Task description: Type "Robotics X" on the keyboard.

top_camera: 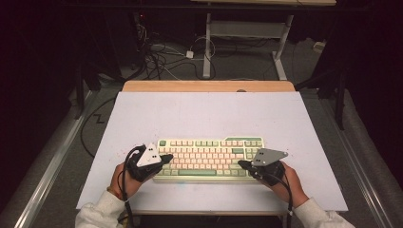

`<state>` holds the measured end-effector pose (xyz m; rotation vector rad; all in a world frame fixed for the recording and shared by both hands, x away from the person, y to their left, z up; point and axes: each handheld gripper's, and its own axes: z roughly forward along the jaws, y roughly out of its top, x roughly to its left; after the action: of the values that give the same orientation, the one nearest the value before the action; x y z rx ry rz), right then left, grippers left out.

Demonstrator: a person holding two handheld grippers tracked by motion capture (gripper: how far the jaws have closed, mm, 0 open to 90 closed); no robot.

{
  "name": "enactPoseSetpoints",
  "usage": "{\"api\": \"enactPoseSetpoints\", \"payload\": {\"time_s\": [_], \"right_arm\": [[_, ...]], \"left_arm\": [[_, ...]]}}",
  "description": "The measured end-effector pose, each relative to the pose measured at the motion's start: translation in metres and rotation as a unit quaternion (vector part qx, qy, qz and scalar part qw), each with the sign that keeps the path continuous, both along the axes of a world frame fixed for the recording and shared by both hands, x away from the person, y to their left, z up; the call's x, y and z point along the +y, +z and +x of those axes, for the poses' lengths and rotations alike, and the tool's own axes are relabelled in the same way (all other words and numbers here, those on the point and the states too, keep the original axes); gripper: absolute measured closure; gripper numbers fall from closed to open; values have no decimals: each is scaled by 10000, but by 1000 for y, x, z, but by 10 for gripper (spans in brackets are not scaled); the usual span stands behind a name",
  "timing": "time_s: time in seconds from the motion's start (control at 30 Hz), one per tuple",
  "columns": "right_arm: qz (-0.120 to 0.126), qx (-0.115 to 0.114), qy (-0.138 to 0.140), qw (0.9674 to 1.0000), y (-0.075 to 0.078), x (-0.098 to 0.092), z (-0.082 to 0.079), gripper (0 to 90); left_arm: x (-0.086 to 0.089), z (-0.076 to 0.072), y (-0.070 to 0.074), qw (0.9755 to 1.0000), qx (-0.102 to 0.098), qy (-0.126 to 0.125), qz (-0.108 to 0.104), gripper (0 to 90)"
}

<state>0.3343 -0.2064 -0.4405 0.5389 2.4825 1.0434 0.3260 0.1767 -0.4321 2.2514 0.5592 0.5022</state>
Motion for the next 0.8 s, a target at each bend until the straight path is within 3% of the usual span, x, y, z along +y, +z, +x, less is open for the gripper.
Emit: {"api": "enactPoseSetpoints", "payload": {"time_s": [0.8], "right_arm": [[-268,208,-50,9994,-11,8,8,900]], "left_arm": [[-2,0,-2,10000,33,-29,10,874]]}}
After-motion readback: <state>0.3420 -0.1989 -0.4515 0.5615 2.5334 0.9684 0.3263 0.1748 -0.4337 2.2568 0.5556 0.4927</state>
